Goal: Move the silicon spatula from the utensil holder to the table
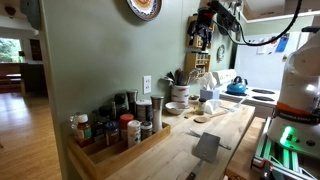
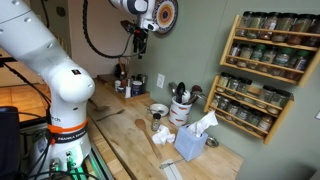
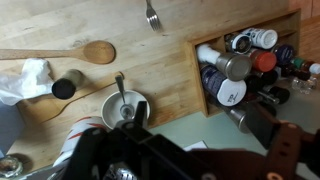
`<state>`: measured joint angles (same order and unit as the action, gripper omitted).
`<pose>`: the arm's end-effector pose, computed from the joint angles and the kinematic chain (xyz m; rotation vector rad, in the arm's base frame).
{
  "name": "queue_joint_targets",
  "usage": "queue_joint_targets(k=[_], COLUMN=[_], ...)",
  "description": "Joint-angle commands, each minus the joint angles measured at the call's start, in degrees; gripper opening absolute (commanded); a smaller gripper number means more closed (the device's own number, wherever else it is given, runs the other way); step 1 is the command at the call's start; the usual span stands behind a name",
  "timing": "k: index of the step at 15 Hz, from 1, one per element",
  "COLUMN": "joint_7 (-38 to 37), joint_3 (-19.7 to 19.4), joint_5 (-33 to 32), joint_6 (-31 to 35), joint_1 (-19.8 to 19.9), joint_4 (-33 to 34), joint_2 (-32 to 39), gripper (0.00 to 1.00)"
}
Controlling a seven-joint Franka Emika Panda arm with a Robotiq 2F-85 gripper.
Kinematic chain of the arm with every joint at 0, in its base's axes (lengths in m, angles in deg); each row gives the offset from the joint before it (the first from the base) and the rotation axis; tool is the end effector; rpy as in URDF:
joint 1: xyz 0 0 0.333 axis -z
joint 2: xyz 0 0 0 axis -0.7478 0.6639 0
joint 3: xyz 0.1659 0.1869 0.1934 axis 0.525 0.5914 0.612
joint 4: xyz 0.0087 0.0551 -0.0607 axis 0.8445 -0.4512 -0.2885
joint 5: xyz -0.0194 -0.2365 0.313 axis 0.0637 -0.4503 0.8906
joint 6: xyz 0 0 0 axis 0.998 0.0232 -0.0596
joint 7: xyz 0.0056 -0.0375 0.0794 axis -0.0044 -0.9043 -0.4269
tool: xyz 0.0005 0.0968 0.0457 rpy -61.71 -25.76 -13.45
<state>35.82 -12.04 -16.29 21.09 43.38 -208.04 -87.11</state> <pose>0.3660 0.1229 0.5485 -2.9187 0.3273 -0.1216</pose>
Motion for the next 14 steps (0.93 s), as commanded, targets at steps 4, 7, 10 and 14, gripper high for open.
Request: queue_joint_targets(k=[4,7,10,14], joint_7=[0.2,0.2,0.2,-0.6], joint_3=[0.3,0.3,0.3,0.0], joint_5=[0.2,0.2,0.2,0.0], joint_6=[-0.1,-0.1,-0.1,0.8], joint_1=[0.4,0.4,0.4,1.3], joint_4=[0.1,0.1,0.1,0.2], joint_2=[0.0,0.0,0.0,1.0], gripper=[1.00,1.00,1.00,1.00])
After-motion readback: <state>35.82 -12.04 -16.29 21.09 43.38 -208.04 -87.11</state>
